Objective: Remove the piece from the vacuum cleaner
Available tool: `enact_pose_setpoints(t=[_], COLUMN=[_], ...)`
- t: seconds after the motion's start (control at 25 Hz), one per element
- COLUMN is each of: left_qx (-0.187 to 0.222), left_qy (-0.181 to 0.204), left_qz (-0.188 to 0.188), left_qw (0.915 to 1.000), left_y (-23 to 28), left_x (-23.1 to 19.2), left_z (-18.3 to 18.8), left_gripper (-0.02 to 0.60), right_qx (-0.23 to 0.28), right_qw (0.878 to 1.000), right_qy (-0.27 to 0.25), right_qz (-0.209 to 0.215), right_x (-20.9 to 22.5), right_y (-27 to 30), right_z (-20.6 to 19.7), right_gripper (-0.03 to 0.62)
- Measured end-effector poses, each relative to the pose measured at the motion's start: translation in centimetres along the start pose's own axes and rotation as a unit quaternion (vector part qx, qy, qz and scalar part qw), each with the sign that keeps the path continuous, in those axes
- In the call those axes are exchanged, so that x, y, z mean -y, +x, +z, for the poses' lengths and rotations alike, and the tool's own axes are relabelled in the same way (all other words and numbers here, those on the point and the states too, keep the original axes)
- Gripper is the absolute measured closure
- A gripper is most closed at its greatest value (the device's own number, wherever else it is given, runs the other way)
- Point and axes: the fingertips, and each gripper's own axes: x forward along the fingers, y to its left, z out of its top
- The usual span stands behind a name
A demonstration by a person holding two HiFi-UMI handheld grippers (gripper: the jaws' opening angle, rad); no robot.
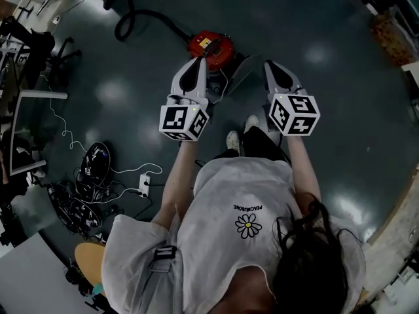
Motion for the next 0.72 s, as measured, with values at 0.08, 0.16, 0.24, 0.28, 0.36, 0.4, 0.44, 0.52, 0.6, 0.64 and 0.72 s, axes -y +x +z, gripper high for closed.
enact_pose_setpoints(t=[0.08, 0.16, 0.24, 0.28, 0.36, 0.4, 0.44, 0.52, 0.6, 0.64, 0.72], left_qx=[-0.010, -0.021, -0.033, -0.039, -0.055, -0.064, -0.075, -0.096, -0.116, -0.126, -0.147], left_qy=[-0.004, -0.003, 0.001, 0.004, 0.008, 0.009, 0.011, 0.016, 0.016, 0.015, 0.017], left_qz=[0.001, 0.000, -0.002, -0.003, -0.004, -0.004, -0.004, -0.004, 0.000, 0.002, 0.004], left_qw=[0.9999, 0.9998, 0.9995, 0.9992, 0.9985, 0.9979, 0.9971, 0.9952, 0.9931, 0.9919, 0.9890], left_y=[1.1, 2.6, 4.6, 5.7, 8.2, 9.3, 10.3, 12.6, 14.8, 15.7, 17.3], left_x=[-0.6, -1.1, -1.7, -2.0, -2.8, -3.1, -3.3, -3.7, -4.3, -4.6, -4.9], left_z=[-0.8, -1.8, -2.8, -3.2, -4.2, -4.7, -5.1, -6.1, -7.1, -7.8, -9.3], left_gripper=[0.581, 0.580, 0.580, 0.581, 0.580, 0.580, 0.581, 0.580, 0.581, 0.581, 0.581], right_qx=[-0.010, -0.018, -0.023, -0.025, -0.031, -0.036, -0.042, -0.050, -0.055, -0.059, -0.071], right_qw=[1.000, 1.000, 0.999, 0.999, 0.999, 0.998, 0.998, 0.997, 0.996, 0.996, 0.994], right_qy=[0.008, 0.018, 0.026, 0.030, 0.037, 0.040, 0.044, 0.052, 0.063, 0.070, 0.081], right_qz=[0.001, 0.002, 0.003, 0.005, 0.010, 0.013, 0.014, 0.014, 0.014, 0.014, 0.014], right_x=[0.8, 1.8, 3.2, 3.9, 5.3, 6.0, 6.7, 8.4, 10.0, 10.8, 12.4], right_y=[1.4, 3.1, 5.0, 6.1, 8.4, 9.5, 10.4, 12.0, 13.6, 14.3, 15.5], right_z=[-0.3, -0.6, -0.7, -0.6, -0.3, -0.1, 0.0, 0.7, 1.2, 1.2, 0.7], right_gripper=[0.568, 0.568, 0.568, 0.568, 0.568, 0.568, 0.568, 0.568, 0.568, 0.568, 0.568])
